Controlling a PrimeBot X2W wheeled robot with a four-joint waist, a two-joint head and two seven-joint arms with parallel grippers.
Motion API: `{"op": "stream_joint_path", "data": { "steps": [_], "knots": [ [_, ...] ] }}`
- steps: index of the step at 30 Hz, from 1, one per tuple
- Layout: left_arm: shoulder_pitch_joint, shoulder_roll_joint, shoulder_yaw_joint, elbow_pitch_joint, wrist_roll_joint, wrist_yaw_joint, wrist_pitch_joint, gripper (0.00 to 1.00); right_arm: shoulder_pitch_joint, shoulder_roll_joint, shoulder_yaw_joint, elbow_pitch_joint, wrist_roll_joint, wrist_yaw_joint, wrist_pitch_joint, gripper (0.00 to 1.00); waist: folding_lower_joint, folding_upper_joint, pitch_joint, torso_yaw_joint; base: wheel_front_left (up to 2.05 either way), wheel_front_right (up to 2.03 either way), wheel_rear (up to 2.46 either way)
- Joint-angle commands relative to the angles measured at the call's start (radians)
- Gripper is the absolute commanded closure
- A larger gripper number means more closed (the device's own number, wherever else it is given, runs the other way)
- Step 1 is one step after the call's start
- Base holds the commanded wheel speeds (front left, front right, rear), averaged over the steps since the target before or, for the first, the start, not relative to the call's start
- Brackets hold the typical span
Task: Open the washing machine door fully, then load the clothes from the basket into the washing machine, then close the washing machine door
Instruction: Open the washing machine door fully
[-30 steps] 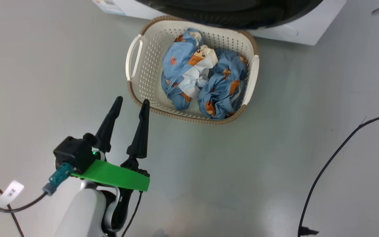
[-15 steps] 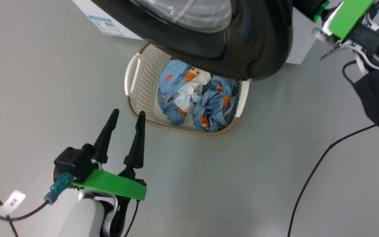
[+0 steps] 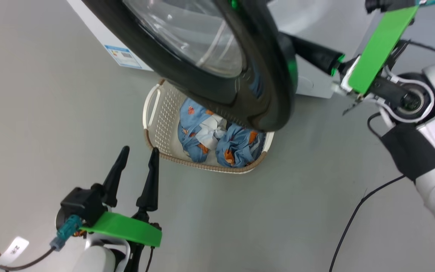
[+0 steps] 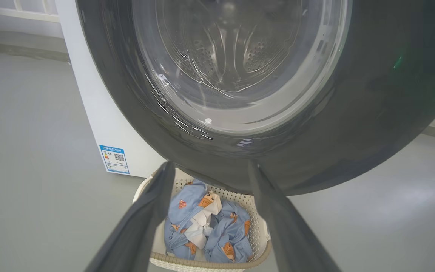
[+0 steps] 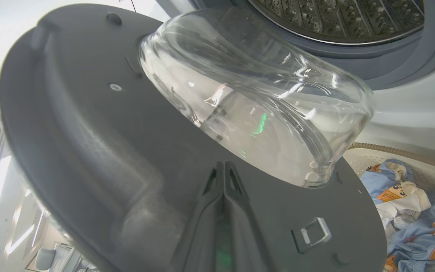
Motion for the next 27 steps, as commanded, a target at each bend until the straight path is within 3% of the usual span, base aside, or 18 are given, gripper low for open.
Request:
{"op": "stream_joint_path", "data": {
  "steps": [1, 27],
  "knots": [
    [0.015, 0.026, 0.04, -0.016, 0.015, -0.001, -0.006, 0.0, 0.037, 0.03, 0.02, -0.04, 0.011, 0.01, 0.01, 1.0, 0.0, 0.0, -0.023, -0.002, 0.0, 0.0, 0.0],
    [0.124, 0.026, 0.066, -0.018, 0.051, -0.003, -0.006, 0.0, 0.228, 0.118, 0.092, -0.108, 0.029, 0.01, 0.047, 1.0, 0.0, 0.0, -0.158, 0.1, 0.0, 0.0, 0.0]
  ]
}}
